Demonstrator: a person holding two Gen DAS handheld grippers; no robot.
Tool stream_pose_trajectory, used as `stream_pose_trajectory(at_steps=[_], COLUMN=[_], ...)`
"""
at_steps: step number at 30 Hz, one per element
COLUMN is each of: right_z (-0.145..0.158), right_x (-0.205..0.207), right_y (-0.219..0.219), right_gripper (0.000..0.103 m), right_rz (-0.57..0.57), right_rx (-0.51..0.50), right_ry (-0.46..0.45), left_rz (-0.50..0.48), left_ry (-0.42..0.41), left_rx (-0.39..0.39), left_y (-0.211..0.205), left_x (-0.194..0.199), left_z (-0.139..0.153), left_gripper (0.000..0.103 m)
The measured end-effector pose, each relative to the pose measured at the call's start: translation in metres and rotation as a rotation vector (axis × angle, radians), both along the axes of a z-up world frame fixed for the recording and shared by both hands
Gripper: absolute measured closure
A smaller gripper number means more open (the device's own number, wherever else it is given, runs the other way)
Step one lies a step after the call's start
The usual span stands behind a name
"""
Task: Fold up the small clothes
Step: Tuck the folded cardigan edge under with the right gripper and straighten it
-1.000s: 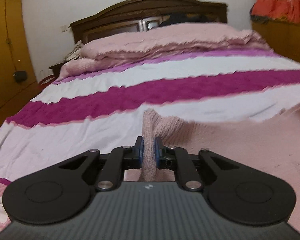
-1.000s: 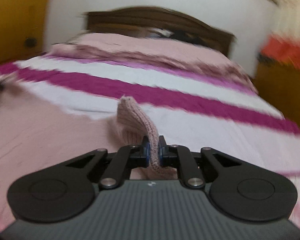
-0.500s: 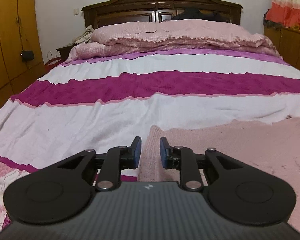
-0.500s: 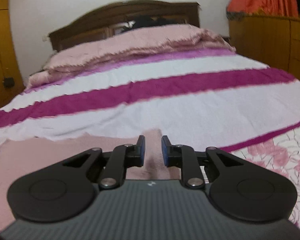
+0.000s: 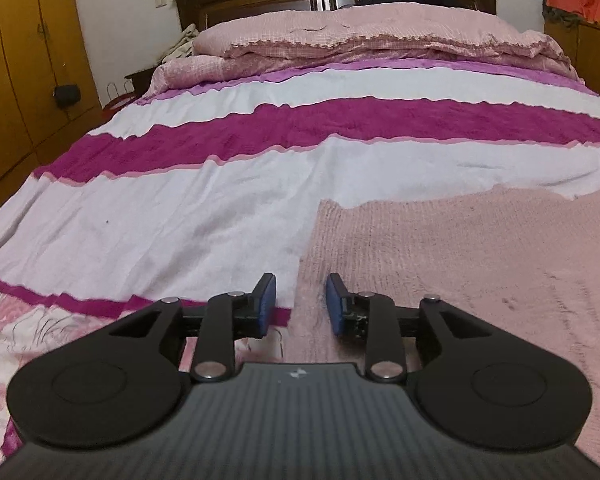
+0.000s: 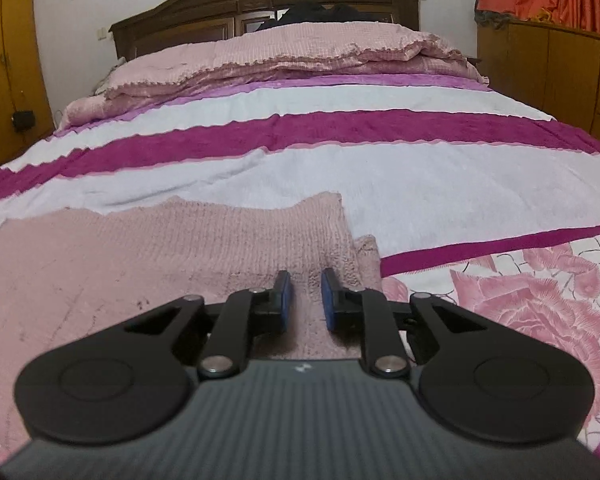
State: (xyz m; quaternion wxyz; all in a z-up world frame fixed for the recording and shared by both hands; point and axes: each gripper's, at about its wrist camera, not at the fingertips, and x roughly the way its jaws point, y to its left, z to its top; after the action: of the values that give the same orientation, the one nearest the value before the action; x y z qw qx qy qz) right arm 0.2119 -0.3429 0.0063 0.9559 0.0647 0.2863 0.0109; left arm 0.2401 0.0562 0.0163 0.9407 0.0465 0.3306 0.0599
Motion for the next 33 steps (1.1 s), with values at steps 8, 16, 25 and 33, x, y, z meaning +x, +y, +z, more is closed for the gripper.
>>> stream_pose_trajectory(at_steps=[8,16,25,33], right_z=[0.025,0.013,-0.022,-0.027], right_x=[-0.050,-0.069,-0.068,-0.070], right_y=[-0.008,-0.025,-0.034,-0.039], right_gripper=[0.036,0.036,0.036,0.035], right_rz=[-0.084,-0.135,-0.108,-0.097], right_rx=[0.084,0.204,0.366,0.396], right_ry=[-0.075,-0.045,0.007,0.003], left_rz=[-0.024,-0.021,0.056,0.068], left_ry=[0.042,0.041,0.096,0.105], left_rx=[-0.109,-0.107,-0.188,-0.198], left_y=[-0.005,-0.018,-0.006,-0.007], left_x=[-0.056,-0.111,-0.120,-0.117], left_z=[0.031,0.039,0.025,0.021], left_gripper=[0.059,0.049,0.048,0.047])
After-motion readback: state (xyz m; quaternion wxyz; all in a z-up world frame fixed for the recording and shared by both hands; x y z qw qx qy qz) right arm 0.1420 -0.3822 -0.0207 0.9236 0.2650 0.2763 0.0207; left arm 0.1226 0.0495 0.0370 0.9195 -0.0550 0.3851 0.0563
